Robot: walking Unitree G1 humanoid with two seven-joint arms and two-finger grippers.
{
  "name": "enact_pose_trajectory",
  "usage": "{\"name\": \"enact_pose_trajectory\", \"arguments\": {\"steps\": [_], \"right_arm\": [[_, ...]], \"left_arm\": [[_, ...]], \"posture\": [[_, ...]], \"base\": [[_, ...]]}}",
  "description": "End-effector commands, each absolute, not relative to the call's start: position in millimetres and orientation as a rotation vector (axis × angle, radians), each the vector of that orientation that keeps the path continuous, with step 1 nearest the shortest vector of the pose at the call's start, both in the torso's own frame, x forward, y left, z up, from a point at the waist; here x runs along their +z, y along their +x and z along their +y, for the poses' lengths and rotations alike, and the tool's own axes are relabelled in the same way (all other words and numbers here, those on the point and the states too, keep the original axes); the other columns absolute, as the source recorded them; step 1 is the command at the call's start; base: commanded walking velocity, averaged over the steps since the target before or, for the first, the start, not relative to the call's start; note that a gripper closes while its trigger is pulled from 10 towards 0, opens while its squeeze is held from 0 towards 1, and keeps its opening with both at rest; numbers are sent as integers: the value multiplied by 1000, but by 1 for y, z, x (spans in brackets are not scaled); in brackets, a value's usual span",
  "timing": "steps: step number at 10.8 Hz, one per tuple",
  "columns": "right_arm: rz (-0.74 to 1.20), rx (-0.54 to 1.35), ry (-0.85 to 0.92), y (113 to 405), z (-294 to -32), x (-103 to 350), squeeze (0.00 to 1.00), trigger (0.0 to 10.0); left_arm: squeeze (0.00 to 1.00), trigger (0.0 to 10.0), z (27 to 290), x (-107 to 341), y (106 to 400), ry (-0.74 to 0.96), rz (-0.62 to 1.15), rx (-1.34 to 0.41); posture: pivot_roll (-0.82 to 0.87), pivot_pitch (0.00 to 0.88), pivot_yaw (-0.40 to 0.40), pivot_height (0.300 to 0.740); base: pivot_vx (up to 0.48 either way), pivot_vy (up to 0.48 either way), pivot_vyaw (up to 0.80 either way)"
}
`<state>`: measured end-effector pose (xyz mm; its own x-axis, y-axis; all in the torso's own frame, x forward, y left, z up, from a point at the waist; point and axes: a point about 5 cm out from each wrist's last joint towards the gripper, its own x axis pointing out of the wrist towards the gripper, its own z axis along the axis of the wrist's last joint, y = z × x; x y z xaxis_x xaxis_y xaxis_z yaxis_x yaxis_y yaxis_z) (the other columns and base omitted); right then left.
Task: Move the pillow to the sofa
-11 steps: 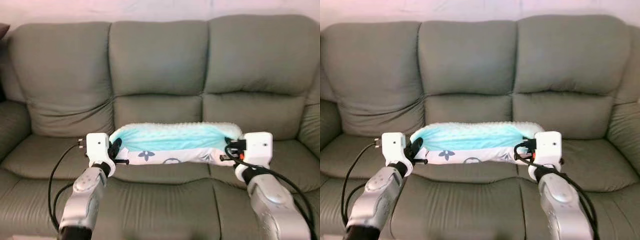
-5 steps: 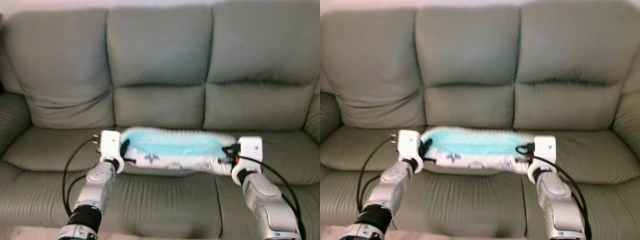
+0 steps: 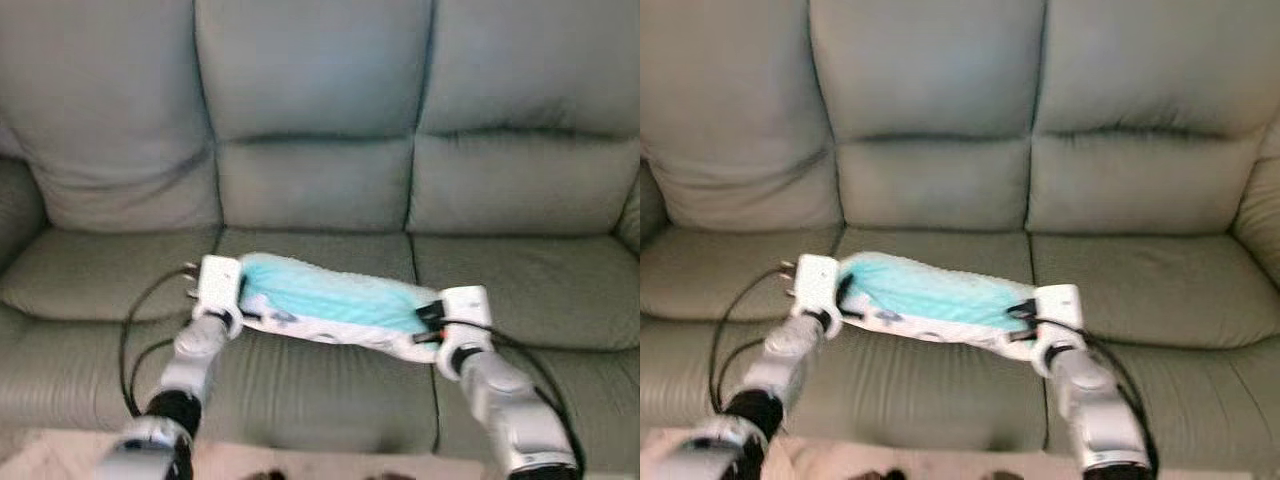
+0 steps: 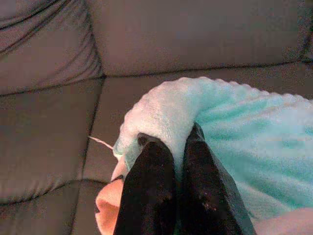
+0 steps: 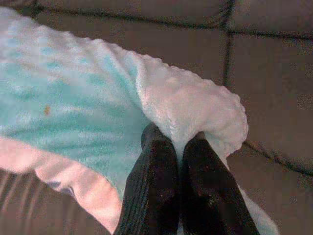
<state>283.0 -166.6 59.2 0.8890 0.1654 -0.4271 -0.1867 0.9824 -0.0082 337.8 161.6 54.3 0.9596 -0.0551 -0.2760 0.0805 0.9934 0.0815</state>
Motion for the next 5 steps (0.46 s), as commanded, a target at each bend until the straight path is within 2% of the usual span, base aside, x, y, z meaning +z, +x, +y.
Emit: {"name": "enact_pose_trajectory", "arguments": {"steps": [1,2,4,5], "right_arm": [[428,212,-71,283,-163,58,0,10000],[403,210,-91,287,-164,60,0,10000],[393,228,-94,295,-167,59,0,10000],[384,230,-102,301,-170,62,0,10000]], "left_arm": [[0,10000,173,54,338,99,275,-22],[0,10000,180,55,339,98,273,17],[0,10000,195,50,339,-93,342,160],[0,10000,195,58,346,-151,327,139]], "posture": [[-206,250,46,740],[-218,262,42,740],[-240,274,29,740],[-244,280,23,740]], "base": [[0,0,0],[0,0,0],[0,0,0],[0,0,0]]}}
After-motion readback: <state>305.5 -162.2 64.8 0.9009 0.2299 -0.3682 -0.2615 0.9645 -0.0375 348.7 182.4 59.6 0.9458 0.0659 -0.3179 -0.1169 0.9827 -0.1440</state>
